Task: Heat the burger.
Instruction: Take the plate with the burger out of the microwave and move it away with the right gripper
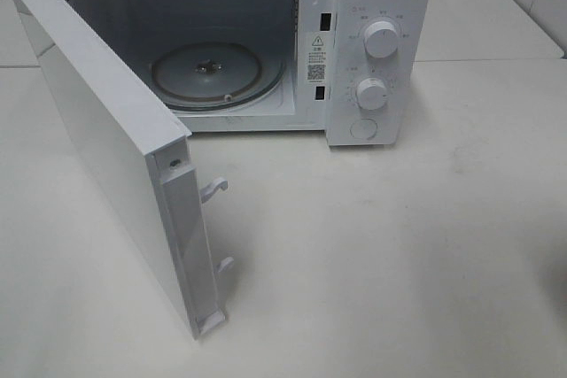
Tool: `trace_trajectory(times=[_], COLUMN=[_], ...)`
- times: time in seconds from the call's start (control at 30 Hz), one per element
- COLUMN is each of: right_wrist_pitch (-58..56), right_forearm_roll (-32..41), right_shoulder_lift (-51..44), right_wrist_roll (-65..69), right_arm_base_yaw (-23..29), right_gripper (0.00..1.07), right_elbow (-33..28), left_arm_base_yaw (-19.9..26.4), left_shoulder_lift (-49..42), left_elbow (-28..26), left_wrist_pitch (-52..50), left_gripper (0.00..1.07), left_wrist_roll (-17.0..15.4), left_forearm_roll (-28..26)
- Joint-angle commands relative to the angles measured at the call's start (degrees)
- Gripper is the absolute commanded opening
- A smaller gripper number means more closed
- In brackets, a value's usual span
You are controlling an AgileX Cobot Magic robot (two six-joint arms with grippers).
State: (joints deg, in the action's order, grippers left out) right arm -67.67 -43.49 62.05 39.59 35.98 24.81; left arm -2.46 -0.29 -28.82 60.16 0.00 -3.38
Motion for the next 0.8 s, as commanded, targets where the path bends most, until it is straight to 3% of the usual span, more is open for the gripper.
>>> trace_trajectory(times=[0.03,0.4,0.8], right_wrist_pitch=[-3.1,-0.9,5.2], right_forearm_roll=[-4.1,-4.1,-4.1], right_shoulder_lift=[2.6,16.2,25.0], right_wrist_roll=[2.2,10.5,16.4], right_arm_base_yaw=[-0.3,-0.3,-0.3], right_gripper=[0.03,0.06,0.09], right_elbow=[0.9,4.1,5.4], left_arm_base_yaw=[0.2,0.2,0.2], left_shoulder_lift=[-1.1,-1.1,-1.1], left_elbow=[0.2,0.2,0.2], left_wrist_pitch=[-0.8,-0.8,-0.8], left_gripper=[1.0,1.0,1.0], left_wrist_roll=[0.0,0.0,0.0], left_forearm_roll=[-0.2,-0.2,-0.2])
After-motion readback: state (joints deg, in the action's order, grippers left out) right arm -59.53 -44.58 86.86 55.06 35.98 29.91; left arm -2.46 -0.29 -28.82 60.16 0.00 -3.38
